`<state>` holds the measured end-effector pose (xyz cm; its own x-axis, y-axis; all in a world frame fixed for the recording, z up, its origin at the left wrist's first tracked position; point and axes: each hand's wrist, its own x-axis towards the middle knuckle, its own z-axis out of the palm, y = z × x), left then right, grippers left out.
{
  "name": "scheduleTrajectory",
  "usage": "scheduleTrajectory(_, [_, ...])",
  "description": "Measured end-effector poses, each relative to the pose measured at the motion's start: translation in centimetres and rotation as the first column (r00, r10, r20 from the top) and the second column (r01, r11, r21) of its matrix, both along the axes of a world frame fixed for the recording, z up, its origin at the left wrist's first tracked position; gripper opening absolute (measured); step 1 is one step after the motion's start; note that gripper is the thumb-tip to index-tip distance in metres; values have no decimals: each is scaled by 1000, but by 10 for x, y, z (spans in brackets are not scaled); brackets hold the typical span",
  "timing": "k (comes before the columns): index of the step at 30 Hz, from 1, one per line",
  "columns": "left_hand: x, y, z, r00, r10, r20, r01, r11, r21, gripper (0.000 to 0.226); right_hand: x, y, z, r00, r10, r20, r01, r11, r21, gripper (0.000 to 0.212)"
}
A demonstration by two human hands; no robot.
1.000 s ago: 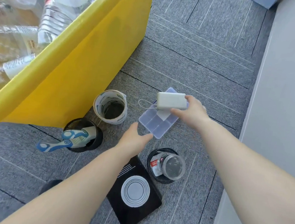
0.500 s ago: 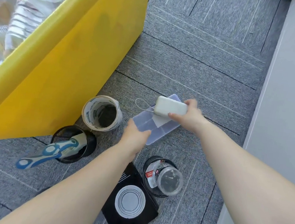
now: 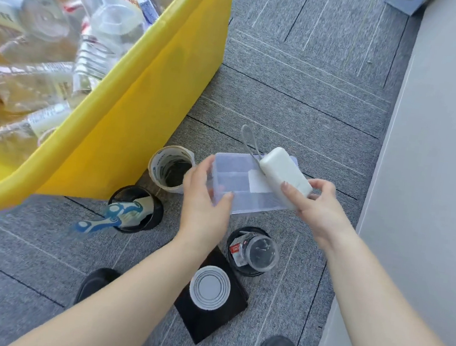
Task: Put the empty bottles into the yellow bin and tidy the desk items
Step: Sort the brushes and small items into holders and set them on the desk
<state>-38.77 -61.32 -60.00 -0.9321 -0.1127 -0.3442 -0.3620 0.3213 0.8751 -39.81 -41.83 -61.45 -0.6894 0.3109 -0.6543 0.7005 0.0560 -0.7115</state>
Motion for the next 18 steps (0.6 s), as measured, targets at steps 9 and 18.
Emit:
scheduleTrajectory(9, [69,-64,45,997,76,15,-77,958,275,53,66,-52,39,992,109,-67,-108,994,23,62])
scheduleTrajectory(18, [136,-124,-3,987,72,142,-106,962,253,32,150,-70,27,892,451,24,-449,880,156,39])
